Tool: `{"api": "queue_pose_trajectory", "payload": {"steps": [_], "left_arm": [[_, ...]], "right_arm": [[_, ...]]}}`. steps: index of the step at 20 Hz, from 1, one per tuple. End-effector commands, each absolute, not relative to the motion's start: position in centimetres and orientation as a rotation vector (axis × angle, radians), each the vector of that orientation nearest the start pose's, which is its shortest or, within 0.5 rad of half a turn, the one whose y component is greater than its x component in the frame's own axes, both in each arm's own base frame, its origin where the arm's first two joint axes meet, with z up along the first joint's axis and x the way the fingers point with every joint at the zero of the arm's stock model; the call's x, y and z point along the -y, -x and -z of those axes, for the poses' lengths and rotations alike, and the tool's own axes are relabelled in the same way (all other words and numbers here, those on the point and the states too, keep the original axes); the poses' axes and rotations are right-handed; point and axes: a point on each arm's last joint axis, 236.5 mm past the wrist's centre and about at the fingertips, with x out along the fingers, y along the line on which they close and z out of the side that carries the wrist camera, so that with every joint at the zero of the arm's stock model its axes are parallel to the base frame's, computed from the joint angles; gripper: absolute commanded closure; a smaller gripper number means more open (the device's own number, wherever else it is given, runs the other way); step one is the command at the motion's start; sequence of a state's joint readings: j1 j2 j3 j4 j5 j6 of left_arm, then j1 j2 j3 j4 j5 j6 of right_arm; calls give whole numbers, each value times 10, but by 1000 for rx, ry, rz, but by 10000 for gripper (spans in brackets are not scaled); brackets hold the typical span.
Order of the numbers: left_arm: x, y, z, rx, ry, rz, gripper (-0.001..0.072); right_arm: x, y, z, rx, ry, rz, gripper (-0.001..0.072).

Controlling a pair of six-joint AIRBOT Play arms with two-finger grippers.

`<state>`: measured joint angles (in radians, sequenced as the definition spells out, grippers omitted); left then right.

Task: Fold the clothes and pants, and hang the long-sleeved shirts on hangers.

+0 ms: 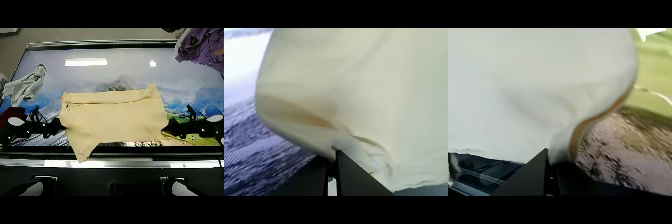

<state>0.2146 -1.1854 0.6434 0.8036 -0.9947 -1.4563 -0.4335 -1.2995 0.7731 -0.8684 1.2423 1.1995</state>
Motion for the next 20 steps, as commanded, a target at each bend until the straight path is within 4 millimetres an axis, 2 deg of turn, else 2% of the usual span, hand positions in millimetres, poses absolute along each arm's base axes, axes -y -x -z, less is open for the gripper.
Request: {"api": "queue_pose_trajectory", "payload": {"steps": [1, 3, 5, 6, 8, 9, 11, 13, 15, 17, 19, 20], "left_arm": [[62, -372, -1, -1141, 792, 170, 693], [51, -414, -72, -978, 673, 213, 694], [38, -440, -151, -827, 566, 226, 694], [30, -446, -197, -751, 496, 218, 694], [13, -440, -283, -612, 359, 176, 694], [4, -430, -323, -545, 299, 140, 694], [-15, -393, -402, -390, 216, 44, 694], [-28, -344, -459, -250, 194, -44, 694], [-35, -295, -487, -153, 218, -113, 693], [-38, -255, -497, -98, 219, -155, 693], [-45, -221, -500, -60, 223, -208, 693], [-49, -211, -501, -43, 238, -235, 693]], "right_arm": [[-43, -361, 18, -1266, -583, -306, 684], [-43, -414, -44, -1104, -415, -288, 684], [-33, -456, -130, -910, -257, -235, 684], [-26, -467, -181, -811, -189, -211, 684], [-17, -464, -279, -639, -94, -180, 684], [-10, -452, -323, -565, -53, -156, 685], [0, -410, -403, -406, 20, -96, 685], [3, -359, -457, -258, 51, -54, 685], [6, -304, -495, -146, 53, -11, 685], [11, -261, -525, -40, 66, 35, 684], [12, -236, -540, 23, 34, 51, 684], [11, -232, -541, 26, 11, 49, 684]]}}
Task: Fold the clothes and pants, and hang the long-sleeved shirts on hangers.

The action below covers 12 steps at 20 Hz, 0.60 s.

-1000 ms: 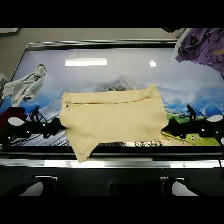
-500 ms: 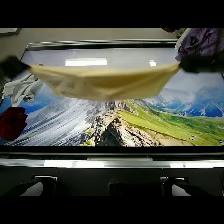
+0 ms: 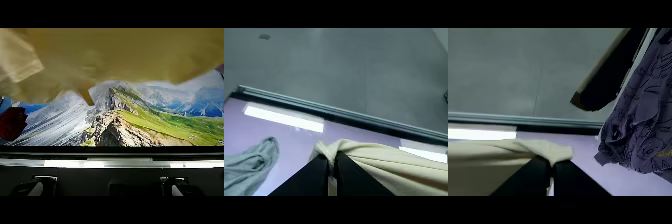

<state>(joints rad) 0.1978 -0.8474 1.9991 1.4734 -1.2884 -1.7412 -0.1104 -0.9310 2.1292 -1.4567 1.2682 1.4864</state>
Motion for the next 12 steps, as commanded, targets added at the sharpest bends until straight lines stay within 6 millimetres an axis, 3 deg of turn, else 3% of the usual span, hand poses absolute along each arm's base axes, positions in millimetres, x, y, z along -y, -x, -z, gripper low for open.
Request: {"api": "queue_pose_trajectory", "payload": {"steps": [1, 3, 5, 8, 12], "left_arm": [[-53, -205, -502, -35, 237, -253, 693], [-55, -214, -493, -72, 236, -258, 693], [-50, -249, -457, -220, 204, -217, 694], [-33, -322, -370, -520, 201, -97, 693], [-18, -414, -216, -917, 244, 54, 693]], "right_arm": [[9, -231, -539, 22, -12, 42, 684], [7, -246, -526, -19, -44, 28, 684], [2, -280, -492, -132, -83, -6, 684], [-8, -350, -391, -466, -142, -70, 683], [-5, -432, -242, -880, -198, -78, 683]]}}
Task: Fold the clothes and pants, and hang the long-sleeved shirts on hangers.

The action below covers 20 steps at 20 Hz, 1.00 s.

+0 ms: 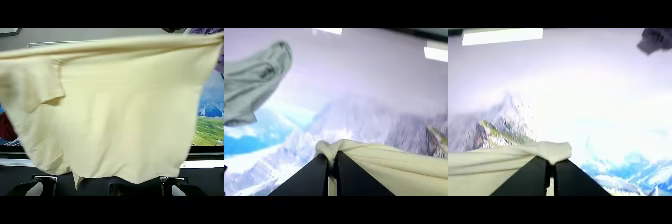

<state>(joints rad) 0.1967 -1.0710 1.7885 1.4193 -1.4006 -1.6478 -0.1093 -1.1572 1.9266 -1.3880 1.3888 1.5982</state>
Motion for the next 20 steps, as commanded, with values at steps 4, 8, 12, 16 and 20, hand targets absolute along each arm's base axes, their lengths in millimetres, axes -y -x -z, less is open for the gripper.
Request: {"api": "queue_pose_trajectory", "payload": {"steps": [4, 8, 12, 16, 20], "left_arm": [[6, -488, -66, -1154, 240, 162, 693], [15, -545, 27, -1186, 218, 162, 693], [15, -576, 41, -1137, 207, 159, 693], [10, -549, 38, -1244, 163, 162, 693], [18, -502, 39, -1440, 206, 165, 693]], "right_arm": [[1, -499, -105, -1116, -227, -78, 683], [8, -541, -6, -1187, -258, -46, 683], [11, -556, 31, -1193, -267, -31, 683], [8, -533, 38, -1293, -265, -43, 683], [2, -494, 45, -1464, -267, -67, 683]]}}
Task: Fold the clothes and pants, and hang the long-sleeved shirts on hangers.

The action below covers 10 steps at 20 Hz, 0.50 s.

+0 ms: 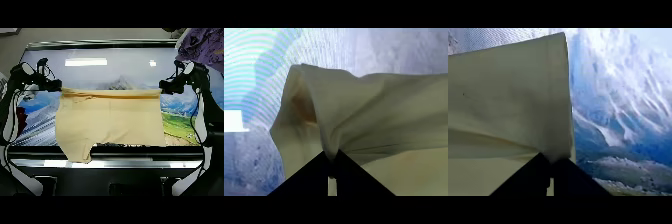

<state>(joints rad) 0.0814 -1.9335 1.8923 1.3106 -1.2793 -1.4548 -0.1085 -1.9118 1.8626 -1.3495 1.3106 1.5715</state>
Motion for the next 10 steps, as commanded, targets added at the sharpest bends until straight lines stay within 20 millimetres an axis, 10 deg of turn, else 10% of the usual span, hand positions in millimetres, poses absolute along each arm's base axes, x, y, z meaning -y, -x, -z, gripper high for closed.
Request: {"api": "queue_pose_trajectory", "payload": {"steps": [1, 10], "left_arm": [[20, -489, 41, -1498, 222, 161, 692], [25, -430, 38, -1758, 283, 126, 692]], "right_arm": [[1, -486, 46, -1496, -267, -71, 683], [-20, -450, 64, -1685, -254, -95, 683]]}}
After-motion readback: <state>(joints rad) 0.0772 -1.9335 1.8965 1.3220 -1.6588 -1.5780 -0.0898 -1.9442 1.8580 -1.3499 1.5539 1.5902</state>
